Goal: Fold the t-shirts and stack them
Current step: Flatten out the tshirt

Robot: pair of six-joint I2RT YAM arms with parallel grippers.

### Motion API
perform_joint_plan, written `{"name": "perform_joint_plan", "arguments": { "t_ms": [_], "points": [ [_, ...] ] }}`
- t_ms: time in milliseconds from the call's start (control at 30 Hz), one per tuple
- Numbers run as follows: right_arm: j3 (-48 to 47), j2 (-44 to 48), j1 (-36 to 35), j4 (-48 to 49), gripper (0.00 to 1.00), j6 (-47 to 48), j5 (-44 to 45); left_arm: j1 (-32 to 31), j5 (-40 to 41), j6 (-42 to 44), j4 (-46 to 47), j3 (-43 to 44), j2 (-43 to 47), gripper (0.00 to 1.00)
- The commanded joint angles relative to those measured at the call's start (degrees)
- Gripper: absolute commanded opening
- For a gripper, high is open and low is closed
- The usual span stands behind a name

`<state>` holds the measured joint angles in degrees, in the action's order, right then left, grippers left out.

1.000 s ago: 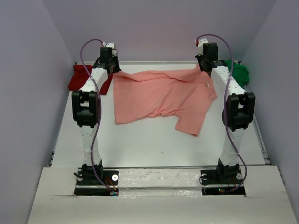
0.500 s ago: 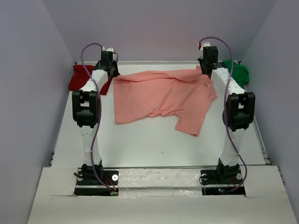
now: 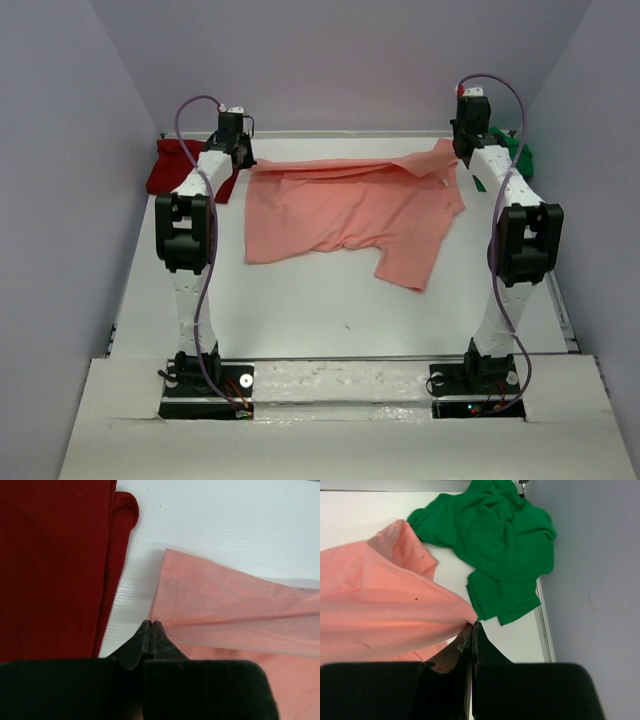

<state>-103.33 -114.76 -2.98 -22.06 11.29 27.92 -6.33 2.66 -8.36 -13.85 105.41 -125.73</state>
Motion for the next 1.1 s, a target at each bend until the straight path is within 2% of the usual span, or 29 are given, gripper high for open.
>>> {"name": "perform_joint_plan", "arguments": {
  "t_ms": [0,133,233,433,600,833,933,967,1067],
  "points": [
    [-3.3,2.7,1.6,2.5,0.00,-0.4,0.8,-0.1,1.9,1.2,-0.5,1.7,5.2,0.00],
    [-5.7,4.4,1.6,2.2,0.00,-0.4,-1.7,-0.1,1.0,0.7,-1.4,3.1,6.5,0.00],
    [-8.5,6.0,1.6,0.6,0.00,0.0,-1.8,-0.3,0.8,-0.3,-1.5,3.1,10.8,0.00],
    [-11.4,17.7,1.0,-0.3,0.00,1.4,-4.4,-1.3,-0.3,1.9,-5.7,7.3,26.0,0.00],
    [-12.5,28.0,-3.5,-1.5,0.00,3.8,-4.6,-3.1,-0.8,3.7,-10.3,10.2,36.0,0.00],
    [-14.5,40.9,-18.8,-3.4,0.00,11.0,6.3,-5.6,-1.2,4.4,-10.5,3.1,56.0,0.00],
    [-19.7,42.8,-25.9,-4.0,0.00,16.1,13.7,-5.6,-4.5,4.7,-10.7,1.6,62.0,0.00],
    [-20.9,43.9,-30.5,-3.5,0.00,17.6,17.8,-5.6,-6.9,4.8,-10.7,1.6,65.4,0.00],
    [-26.1,44.4,-34.7,-2.4,0.00,21.5,22.0,-5.6,-9.3,3.5,-11.4,3.5,68.9,0.00]
  ]
}}
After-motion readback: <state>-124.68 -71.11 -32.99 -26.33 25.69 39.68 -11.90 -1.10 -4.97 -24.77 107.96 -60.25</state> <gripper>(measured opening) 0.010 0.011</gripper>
